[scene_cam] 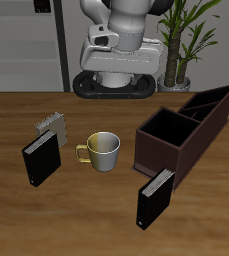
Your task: Place the left black book into the left desk caddy's left compartment
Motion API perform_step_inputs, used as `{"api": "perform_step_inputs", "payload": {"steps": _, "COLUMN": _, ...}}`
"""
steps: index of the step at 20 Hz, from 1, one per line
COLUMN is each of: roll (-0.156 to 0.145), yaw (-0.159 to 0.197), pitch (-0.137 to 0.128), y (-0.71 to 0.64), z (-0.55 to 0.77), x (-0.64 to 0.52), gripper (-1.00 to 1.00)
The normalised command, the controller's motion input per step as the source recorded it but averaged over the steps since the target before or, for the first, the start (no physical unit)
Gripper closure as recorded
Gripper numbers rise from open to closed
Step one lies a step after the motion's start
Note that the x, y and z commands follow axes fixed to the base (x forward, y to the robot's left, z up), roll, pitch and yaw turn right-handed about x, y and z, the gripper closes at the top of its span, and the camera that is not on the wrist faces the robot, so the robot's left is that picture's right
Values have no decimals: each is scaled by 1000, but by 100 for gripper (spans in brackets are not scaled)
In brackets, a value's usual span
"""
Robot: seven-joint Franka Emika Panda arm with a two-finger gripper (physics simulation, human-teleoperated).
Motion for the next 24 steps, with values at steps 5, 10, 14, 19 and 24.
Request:
{"api": "perform_step_inputs", "payload": {"steps": 5, "roll": 18, "yaw": -19, "pitch": -9, "y": 219, "z": 103, "x": 295, "gripper": -100}}
{"api": "perform_step_inputs", "payload": {"steps": 10, "roll": -3, "yaw": -29, "pitch": -17, "y": 301, "z": 178, "x": 412, "gripper": -100}}
{"api": "perform_step_inputs", "payload": {"steps": 14, "roll": 56, "yaw": -4, "pitch": -14, "y": 519, "z": 111, "x": 466, "gripper": -100}}
{"api": "perform_step_inputs", "payload": {"steps": 19, "roll": 28, "yaw": -15, "pitch": 10, "y": 365, "z": -16, "x": 339, "gripper": -100}}
{"api": "perform_step_inputs", "payload": {"steps": 24, "roll": -10, "yaw": -36, "pitch": -14, "y": 209, "z": -11, "x": 332, "gripper": -100}}
